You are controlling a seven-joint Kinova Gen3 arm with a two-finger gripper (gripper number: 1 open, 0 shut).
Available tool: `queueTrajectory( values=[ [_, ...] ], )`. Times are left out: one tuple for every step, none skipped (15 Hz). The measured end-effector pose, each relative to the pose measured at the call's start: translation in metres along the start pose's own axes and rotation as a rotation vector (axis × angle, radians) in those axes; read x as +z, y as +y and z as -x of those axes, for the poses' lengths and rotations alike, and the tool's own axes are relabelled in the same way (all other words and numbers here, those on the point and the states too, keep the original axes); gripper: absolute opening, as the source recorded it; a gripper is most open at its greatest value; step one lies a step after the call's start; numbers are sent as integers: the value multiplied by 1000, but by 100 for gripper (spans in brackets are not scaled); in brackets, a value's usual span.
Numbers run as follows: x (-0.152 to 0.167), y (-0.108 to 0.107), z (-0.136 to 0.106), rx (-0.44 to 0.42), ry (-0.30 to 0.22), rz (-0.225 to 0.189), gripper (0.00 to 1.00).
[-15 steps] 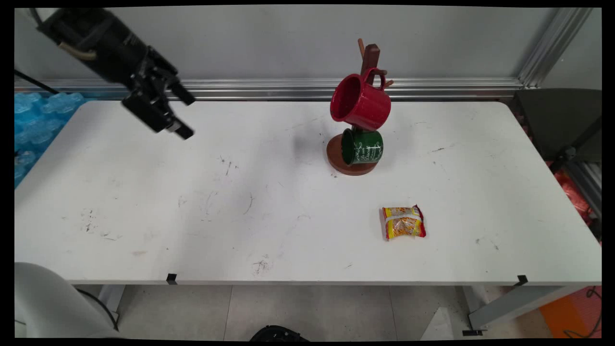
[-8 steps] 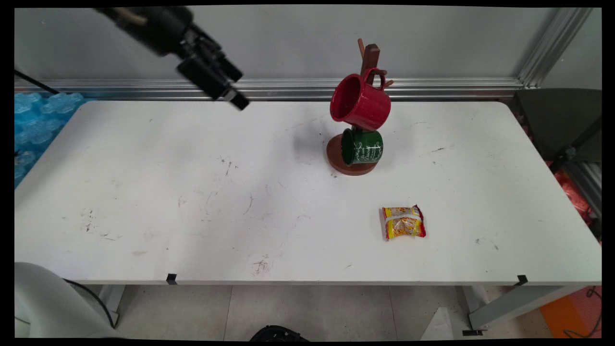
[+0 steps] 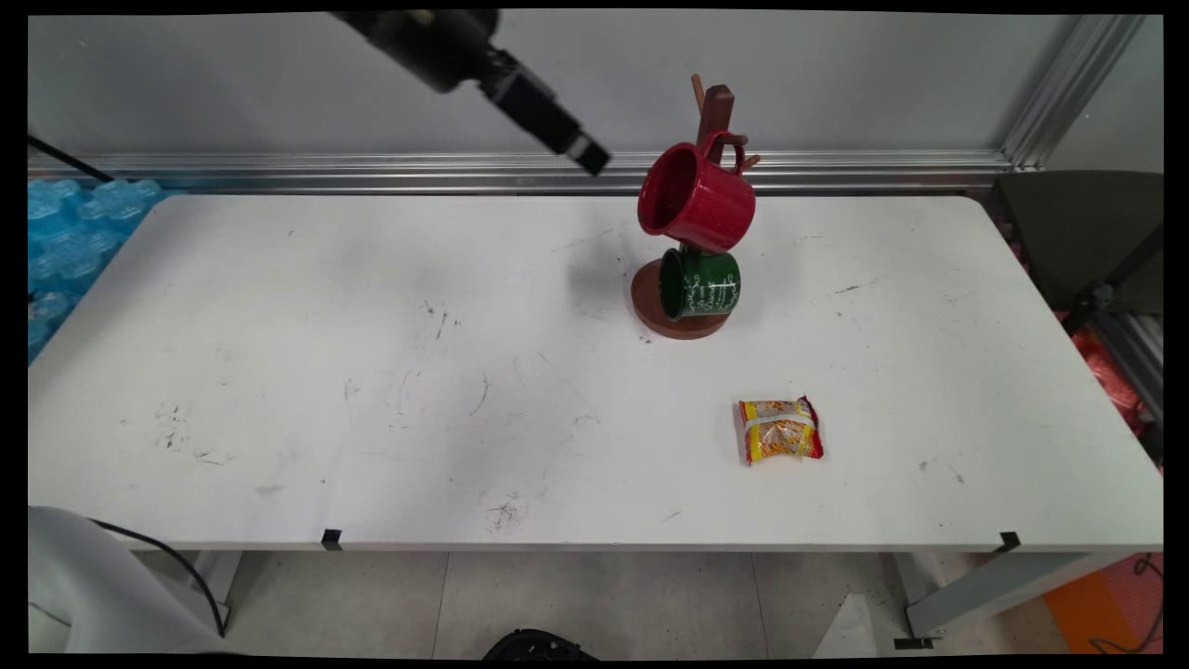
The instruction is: Pick up the red mug from the rack
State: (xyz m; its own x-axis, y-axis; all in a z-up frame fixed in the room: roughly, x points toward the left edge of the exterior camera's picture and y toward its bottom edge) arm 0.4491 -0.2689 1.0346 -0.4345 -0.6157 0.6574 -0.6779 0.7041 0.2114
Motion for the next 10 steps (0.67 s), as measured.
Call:
queueTrajectory(
  values=[
    [10, 0, -5, -14, 8, 2, 100],
    [19, -1, -10, -29, 17, 4, 100],
    [28, -1, -13, -40, 23, 5, 100],
    [37, -2, -17, -54, 30, 6, 100],
    [46, -2, -20, -69, 34, 8, 100],
    [56, -3, -22, -83, 37, 10, 100],
    [64, -3, -24, -95, 39, 12, 100],
    [73, -3, -25, -109, 38, 15, 100],
    [81, -3, -26, -120, 37, 19, 100],
    [88, -2, -26, -129, 35, 22, 100]
  ],
)
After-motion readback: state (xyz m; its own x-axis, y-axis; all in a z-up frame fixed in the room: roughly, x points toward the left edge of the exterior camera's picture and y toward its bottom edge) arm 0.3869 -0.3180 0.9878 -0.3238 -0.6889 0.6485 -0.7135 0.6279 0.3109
